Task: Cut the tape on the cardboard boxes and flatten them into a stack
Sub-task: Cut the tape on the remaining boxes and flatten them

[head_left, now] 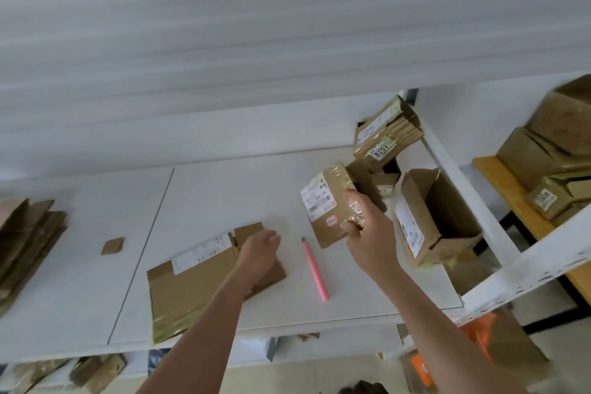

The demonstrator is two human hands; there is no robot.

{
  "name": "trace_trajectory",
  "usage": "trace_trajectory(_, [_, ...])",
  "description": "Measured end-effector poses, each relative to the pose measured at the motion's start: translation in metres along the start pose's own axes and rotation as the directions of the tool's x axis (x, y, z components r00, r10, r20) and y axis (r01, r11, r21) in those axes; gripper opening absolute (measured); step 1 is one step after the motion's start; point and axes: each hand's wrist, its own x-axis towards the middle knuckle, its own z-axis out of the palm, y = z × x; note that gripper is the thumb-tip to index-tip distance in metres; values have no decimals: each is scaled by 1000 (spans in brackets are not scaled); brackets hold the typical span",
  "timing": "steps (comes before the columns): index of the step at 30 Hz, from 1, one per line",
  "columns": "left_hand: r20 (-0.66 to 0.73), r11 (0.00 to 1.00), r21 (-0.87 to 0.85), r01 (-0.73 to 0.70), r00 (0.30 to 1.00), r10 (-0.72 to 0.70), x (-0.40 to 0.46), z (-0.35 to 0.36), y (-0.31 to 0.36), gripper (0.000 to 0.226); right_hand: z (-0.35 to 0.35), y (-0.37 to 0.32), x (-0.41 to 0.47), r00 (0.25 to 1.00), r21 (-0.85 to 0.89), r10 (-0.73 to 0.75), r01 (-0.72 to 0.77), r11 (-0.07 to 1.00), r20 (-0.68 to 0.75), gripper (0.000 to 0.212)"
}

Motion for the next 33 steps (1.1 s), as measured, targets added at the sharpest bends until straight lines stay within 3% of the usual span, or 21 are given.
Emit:
trace_trajectory(1, [-16, 991, -128, 37, 999, -39, -3, -4, 0, 36, 1, -8, 2, 994, 210, 82, -95, 973, 72, 59])
trace_trajectory(2, [-21, 960, -271, 75, 996, -84, -5, -10, 0, 37, 4, -15, 4, 962, 406, 196, -260, 876, 193, 59])
trace_trajectory(3, [-7, 902, -417, 110, 992, -124, -9, -15, 0, 39, 9, -21, 5, 901, 553, 292, -429, 714, 322, 58])
trace_trajectory(5, [67, 744, -645, 174, 983, -172, -19, -29, -3, 40, 25, -25, 3, 759, 667, 384, -649, 366, 526, 53])
trace_trajectory(7, [140, 622, -755, 206, 978, -154, -28, -42, -10, 40, 45, -27, -4, 666, 641, 391, -737, 214, 635, 49])
trace_trajectory(9, [141, 587, -792, 170, 985, -96, -38, -53, -17, 34, 68, -26, -15, 615, 567, 398, -786, 246, 681, 49])
trace_trajectory(12, [41, 657, -747, 105, 993, -111, -51, -67, -24, 25, 101, -25, -30, 614, 429, 401, -776, 462, 679, 47])
trace_trajectory(16, [-84, 706, -702, 98, 972, -218, -62, -77, -35, 27, 117, -37, -38, 713, 326, 317, -608, 724, 625, 46])
trace_trajectory(18, [-121, 743, -658, 124, 956, -266, -63, -76, -44, 29, 125, -36, -40, 701, 179, 260, -486, 855, 664, 48])
trace_trajectory(20, [-132, 780, -609, 140, 953, -274, -63, -71, -52, 35, 134, -33, -40, 661, -16, 255, -345, 939, 705, 36])
trace_trajectory(22, [-145, 812, -566, 144, 952, -270, -60, -68, -54, 41, 133, -38, -36, 672, -102, 314, -335, 937, 671, 30])
trace_trajectory(25, [-179, 843, -512, 164, 939, -292, -50, -64, -49, 47, 129, -46, -33, 727, 185, 257, -468, 864, 637, 37])
trace_trajectory(28, [-128, 837, -497, 227, 935, -330, -45, -57, -50, 69, 131, -47, -37, 662, 229, 116, -412, 882, 741, 50])
trace_trajectory(33, [-67, 821, -513, 250, 942, -328, -41, -59, -51, 88, 133, -38, -34, 632, 236, 93, -417, 878, 769, 57])
